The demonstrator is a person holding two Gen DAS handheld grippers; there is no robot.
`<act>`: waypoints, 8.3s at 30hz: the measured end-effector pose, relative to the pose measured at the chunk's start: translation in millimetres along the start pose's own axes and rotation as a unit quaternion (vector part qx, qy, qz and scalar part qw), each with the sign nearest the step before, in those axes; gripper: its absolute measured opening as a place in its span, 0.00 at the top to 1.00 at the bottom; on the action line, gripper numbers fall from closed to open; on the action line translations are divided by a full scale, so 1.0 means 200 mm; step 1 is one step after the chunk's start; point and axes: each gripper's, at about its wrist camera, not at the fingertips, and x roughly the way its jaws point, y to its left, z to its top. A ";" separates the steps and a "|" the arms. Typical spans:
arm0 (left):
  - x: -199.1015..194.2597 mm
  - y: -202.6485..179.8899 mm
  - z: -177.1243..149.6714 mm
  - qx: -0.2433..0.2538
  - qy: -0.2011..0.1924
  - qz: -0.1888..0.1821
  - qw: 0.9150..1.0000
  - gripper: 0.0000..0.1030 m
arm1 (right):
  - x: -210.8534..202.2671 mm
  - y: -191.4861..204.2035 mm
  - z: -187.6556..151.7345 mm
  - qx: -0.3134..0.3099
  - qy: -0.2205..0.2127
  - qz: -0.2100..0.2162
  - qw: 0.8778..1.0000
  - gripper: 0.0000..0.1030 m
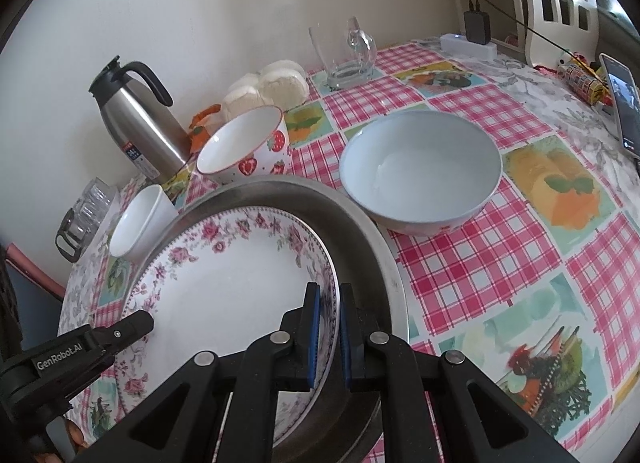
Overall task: Organize plates and bowls
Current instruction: 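Lower the floral plate flat into the steel basin, then open both grippers to release the floral plate in the basin, then move both grippers to the red-rimmed white bowl, then close both grippers on the red-rimmed bowl's rim, then carry the red-rimmed bowl over the floral plate in the basin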
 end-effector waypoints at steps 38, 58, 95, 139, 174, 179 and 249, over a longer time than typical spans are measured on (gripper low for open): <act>-0.08 -0.08 -0.02 0.022 -0.024 0.025 0.999 0.67 | -0.09 0.02 0.00 -0.040 -0.029 -0.017 0.999 0.72; -0.15 -0.18 -0.04 0.077 -0.064 0.077 0.992 0.20 | -0.16 0.04 0.00 -0.057 -0.060 -0.019 0.996 0.26; -0.18 -0.38 -0.03 0.128 -0.143 0.070 0.979 0.07 | -0.30 -0.13 0.13 -0.017 -0.125 -0.053 0.991 0.00; 0.20 -0.38 0.56 0.046 -0.079 -0.010 0.996 0.41 | 0.16 0.24 0.85 -0.130 -0.035 -0.060 0.989 0.20; 0.47 -0.37 0.60 0.046 -0.008 -0.028 0.999 0.78 | 0.77 0.36 0.81 -0.144 0.122 -0.044 0.981 0.89; 0.45 -0.39 0.59 0.054 -0.012 -0.029 0.998 0.78 | 0.74 0.34 0.79 -0.144 0.116 -0.044 0.982 0.89; -0.17 -0.35 0.06 0.101 0.004 0.020 0.995 0.78 | -0.09 0.17 0.11 -0.052 0.037 0.044 0.997 0.86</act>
